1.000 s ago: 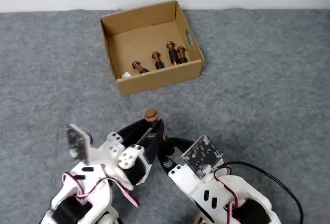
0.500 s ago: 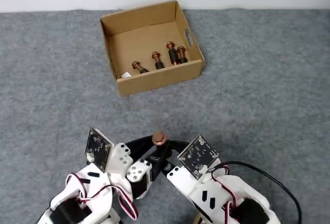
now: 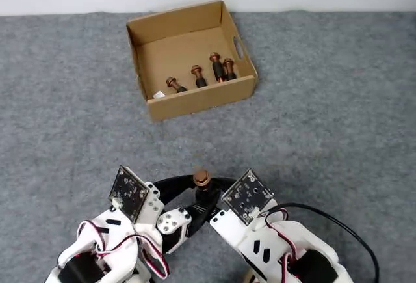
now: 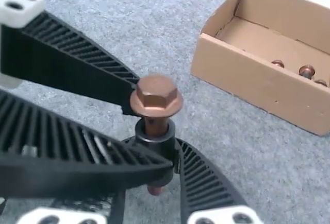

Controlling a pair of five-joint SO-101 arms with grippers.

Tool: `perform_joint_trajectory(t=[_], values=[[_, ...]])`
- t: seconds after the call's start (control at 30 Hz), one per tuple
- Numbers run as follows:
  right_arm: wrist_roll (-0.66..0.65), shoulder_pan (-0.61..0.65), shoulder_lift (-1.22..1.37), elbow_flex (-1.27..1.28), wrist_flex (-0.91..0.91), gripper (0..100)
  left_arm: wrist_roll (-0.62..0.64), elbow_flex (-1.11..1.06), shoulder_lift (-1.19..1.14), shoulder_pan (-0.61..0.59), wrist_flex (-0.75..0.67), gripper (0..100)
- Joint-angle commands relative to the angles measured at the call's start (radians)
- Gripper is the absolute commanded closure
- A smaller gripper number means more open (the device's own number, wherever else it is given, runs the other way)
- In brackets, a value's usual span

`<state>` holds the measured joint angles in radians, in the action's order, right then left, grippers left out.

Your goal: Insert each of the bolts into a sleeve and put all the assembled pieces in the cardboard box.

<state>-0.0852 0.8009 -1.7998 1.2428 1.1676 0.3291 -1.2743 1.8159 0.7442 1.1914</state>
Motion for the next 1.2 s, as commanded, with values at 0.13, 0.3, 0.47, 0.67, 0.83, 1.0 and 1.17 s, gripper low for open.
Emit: perform_joint_trajectory(t=[0.13, 0.3, 0.47, 0.67, 0.83, 1.0, 1.17], values=[[-0.008, -0.044, -0.002, 0.012, -0.030, 99.1, -0.018, 0.093, -0.005, -0.008, 0.044, 84], [-0.008, -0.050, -0.002, 0.012, -0.031, 99.1, -0.026, 0.131, -0.005, -0.112, 0.044, 84], [-0.006, -0.102, -0.002, 0.014, -0.031, 99.1, -0.038, 0.203, -0.005, -0.196, 0.037, 89], [-0.002, -0.263, -0.001, -0.020, -0.033, 99.1, -0.040, 0.186, 0.000, -0.408, 0.032, 99], [-0.002, -0.384, 0.002, -0.046, -0.099, 99.1, -0.041, 0.028, 0.000, -0.577, -0.012, 100], [0.057, -0.478, 0.116, -0.101, -0.162, 99.1, -0.172, -0.176, 0.000, -0.657, -0.084, 100], [0.160, -0.527, 0.447, -0.304, -0.254, 99.1, -0.338, -0.332, 0.002, -0.724, -0.178, 100]])
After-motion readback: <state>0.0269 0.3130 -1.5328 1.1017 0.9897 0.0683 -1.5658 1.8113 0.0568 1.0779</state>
